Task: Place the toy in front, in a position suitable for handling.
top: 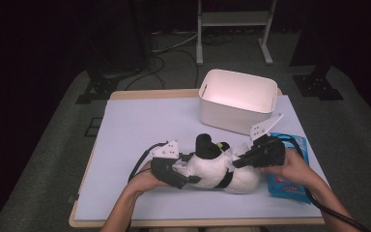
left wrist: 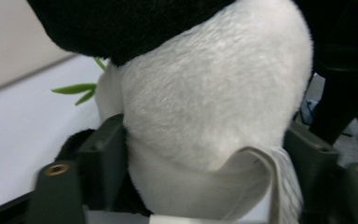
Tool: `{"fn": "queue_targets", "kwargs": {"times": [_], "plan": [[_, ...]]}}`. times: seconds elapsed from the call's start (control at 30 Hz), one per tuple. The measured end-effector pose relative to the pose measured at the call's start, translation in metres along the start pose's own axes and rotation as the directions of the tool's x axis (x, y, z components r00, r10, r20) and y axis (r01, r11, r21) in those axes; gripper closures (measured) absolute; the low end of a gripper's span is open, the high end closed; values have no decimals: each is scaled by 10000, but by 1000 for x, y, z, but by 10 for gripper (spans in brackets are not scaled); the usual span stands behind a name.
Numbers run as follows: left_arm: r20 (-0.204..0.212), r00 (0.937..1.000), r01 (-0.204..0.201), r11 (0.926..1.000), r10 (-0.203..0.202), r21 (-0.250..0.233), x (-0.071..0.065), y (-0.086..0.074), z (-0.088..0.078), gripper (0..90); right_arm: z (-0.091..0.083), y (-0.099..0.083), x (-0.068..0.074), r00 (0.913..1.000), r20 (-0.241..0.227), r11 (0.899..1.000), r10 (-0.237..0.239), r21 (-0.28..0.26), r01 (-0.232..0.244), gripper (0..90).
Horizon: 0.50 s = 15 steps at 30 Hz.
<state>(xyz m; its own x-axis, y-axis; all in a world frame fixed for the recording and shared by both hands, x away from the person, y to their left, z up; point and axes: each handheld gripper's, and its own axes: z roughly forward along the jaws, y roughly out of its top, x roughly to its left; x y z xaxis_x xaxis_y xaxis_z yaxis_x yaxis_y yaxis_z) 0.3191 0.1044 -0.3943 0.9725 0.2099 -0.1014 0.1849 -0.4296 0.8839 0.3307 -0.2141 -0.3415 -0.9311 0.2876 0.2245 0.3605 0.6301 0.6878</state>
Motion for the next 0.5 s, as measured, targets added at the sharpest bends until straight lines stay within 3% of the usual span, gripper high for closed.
{"fn": "queue_targets", "kwargs": {"times": [0.2,0.5], "plan": [[-346,9990,-290,9994,296,171,-2,12,-4,360,1,3,-2,10000,-62,9998,0,-200,-2,851],[-542,9966,-600,9970,626,482,-1,27,-13,374,1,6,-5,9999,-122,9981,9,-624,-17,852]]}}
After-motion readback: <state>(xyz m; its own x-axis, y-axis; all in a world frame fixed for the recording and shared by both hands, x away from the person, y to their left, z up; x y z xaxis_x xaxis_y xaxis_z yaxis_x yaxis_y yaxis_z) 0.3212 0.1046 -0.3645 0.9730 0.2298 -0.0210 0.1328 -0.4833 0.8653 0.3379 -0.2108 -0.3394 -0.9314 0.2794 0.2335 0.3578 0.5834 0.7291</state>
